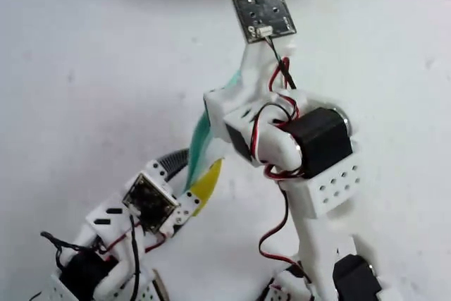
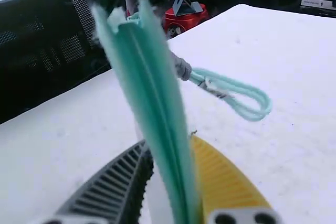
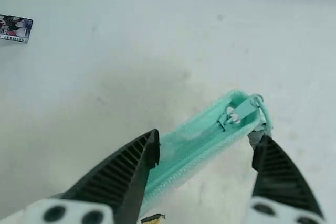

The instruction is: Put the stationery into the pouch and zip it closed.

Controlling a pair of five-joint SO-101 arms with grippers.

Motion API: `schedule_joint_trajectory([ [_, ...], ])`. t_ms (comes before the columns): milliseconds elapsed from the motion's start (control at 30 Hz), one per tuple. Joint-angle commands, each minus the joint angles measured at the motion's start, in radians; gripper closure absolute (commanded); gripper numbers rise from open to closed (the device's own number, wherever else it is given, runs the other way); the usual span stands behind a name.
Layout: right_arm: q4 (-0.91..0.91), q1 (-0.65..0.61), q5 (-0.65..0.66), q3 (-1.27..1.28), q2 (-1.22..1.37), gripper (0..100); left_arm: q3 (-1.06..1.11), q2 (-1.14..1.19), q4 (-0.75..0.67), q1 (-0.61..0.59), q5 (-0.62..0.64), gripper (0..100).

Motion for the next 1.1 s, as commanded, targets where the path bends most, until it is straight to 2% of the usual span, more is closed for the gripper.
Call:
schedule_joint_trajectory([
  [0, 0.016, -0.013, -0.034, -0.068, -0.002, 71.9, 0.0, 0.002, -0.02, 0.018, -0.006, 87],
  [133, 0.016, 0.027, -0.028, -0.13, -0.021, 71.9, 0.008, 0.002, -0.02, 0.016, -0.006, 87],
  [200, 0.015, 0.042, 0.032, -0.135, -0.022, 72.1, 0.02, 0.002, -0.025, 0.016, -0.006, 87],
  [233, 0.013, 0.058, 0.117, -0.135, -0.027, 72.2, 0.021, 0.002, -0.026, 0.016, -0.006, 87],
  [367, 0.016, 0.094, 0.597, -0.127, -0.071, 72.2, 0.02, 0.002, -0.021, 0.004, -0.006, 87],
  [467, 0.018, 0.099, 0.856, -0.077, -0.156, 72.3, 0.02, 0.002, -0.026, -0.025, -0.006, 87],
  [600, 0.021, 0.125, 1.257, 0.115, -0.334, 72.3, 0.015, 0.002, -0.028, -0.041, -0.006, 87],
  [700, 0.021, 0.16, 1.508, 0.331, -0.478, 72.3, 0.015, 0.002, -0.026, -0.044, -0.006, 87],
  [733, 0.019, 0.159, 1.55, 0.394, -0.515, 72.3, 0.015, 0.002, -0.026, -0.044, -0.006, 87],
  [833, 0.013, 0.102, 1.567, 0.516, -0.562, 72.3, 0.018, 0.002, -0.028, -0.042, -0.006, 87],
  [1067, -0.028, 0.039, 1.528, 0.468, -0.458, 72.3, 0.018, 0.002, -0.025, -0.036, -0.006, 87],
])
